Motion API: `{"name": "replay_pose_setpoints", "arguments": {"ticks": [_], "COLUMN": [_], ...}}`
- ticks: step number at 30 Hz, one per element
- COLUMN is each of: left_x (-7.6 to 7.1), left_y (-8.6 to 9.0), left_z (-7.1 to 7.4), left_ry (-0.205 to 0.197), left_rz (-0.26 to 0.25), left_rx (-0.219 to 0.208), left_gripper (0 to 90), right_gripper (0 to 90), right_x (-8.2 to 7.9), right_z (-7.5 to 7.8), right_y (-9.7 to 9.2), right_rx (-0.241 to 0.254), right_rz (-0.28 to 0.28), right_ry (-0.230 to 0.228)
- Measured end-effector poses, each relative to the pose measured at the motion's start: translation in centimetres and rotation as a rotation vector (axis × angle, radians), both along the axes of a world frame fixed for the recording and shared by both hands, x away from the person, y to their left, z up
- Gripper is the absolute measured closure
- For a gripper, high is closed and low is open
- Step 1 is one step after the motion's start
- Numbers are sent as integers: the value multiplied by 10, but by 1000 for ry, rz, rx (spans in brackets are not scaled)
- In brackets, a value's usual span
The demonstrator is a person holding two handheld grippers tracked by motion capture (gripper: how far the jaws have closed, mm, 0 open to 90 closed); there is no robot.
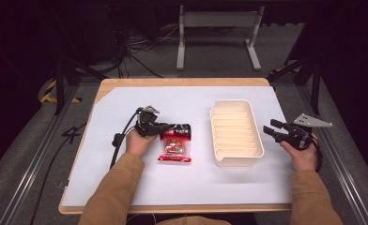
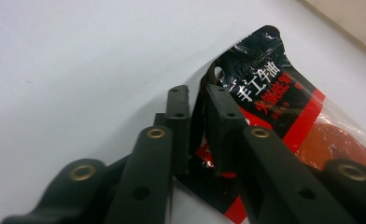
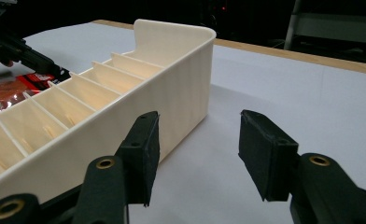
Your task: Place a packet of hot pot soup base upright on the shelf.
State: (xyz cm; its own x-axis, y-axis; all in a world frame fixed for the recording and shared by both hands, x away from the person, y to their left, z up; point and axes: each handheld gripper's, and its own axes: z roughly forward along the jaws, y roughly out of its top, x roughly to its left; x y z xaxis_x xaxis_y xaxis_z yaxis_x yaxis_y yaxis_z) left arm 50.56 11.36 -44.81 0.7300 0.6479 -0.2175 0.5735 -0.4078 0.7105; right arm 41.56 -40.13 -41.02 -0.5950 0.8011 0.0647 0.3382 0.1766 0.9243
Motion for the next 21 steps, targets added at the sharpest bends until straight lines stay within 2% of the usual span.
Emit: {"name": "replay_pose_setpoints", "arguments": {"ticks": [2,9,13,21], "left_x": [-1,-5,-10,-25], "left_y": [0,1,5,7], "left_z": [1,12,23,52], "left_ry": [7,-37,-53,-117], "left_rz": [2,-11,-24,-65], "left_rx": [1,-7,-37,-75], "left_gripper": [852,894,896,899], "right_gripper": [483,484,484,485], "right_x": [0,0,0,0], "right_z": [0,0,1,1], "right_y": [0,-1,-2,-4], "right_rx": [0,1,6,11], "right_rz": [-1,-5,-6,-12], "right_ry": [-1,-4,-4,-8]}}
